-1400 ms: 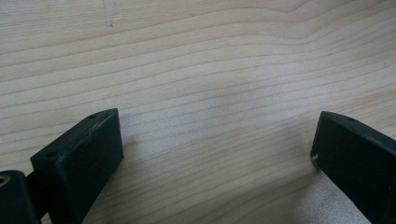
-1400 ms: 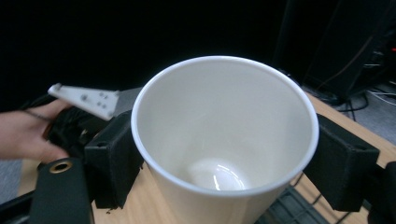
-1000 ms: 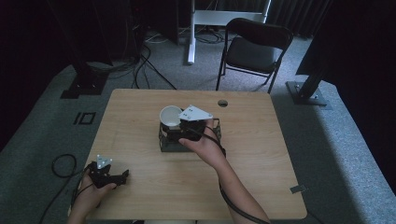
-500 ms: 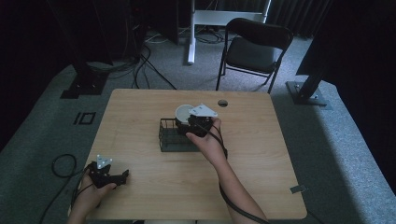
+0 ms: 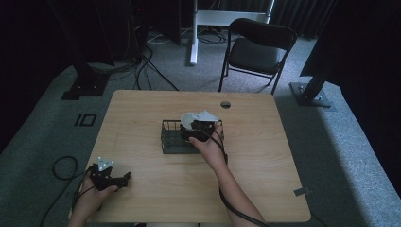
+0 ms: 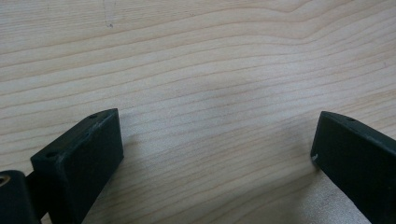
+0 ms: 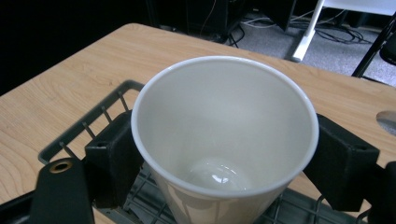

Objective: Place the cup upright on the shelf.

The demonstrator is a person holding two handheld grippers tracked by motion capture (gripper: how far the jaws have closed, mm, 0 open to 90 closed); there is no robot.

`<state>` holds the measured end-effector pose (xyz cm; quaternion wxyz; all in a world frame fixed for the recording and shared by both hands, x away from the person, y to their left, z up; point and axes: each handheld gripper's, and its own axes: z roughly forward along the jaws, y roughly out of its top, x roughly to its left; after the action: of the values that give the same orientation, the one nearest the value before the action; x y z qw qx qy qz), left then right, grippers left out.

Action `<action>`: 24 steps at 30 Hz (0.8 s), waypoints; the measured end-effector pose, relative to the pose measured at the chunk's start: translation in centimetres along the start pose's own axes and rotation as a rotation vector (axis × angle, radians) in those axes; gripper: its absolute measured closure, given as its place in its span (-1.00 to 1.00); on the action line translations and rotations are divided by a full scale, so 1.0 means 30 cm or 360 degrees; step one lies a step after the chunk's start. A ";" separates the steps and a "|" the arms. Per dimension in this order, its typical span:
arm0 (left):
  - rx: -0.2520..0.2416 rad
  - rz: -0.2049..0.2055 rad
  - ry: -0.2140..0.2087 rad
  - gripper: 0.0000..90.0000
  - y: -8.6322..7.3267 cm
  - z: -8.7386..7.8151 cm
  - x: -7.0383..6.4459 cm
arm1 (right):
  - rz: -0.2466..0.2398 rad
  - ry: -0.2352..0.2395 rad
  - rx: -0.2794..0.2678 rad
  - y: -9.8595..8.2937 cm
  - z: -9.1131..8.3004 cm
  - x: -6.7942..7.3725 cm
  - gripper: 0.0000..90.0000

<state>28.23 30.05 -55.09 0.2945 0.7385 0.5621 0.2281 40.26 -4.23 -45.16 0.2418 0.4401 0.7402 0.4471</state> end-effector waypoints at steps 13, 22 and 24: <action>0.0000 0.0000 0.0000 -0.94 0.000 0.000 0.000 | -0.0023 -0.0006 0.0008 -0.015 0.005 0.009 -0.58; 0.0002 0.0001 0.0000 -0.94 0.000 0.000 0.000 | -0.0079 0.0095 0.0000 -0.001 -0.037 0.010 -0.74; 0.0003 0.0003 -0.0001 -0.94 0.000 0.000 0.001 | -0.0075 0.0092 -0.0005 -0.002 -0.043 0.007 -0.74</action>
<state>28.23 30.07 -55.08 0.2938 0.7393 0.5615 0.2277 39.17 -4.64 -44.58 0.2316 0.4090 0.7563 0.4550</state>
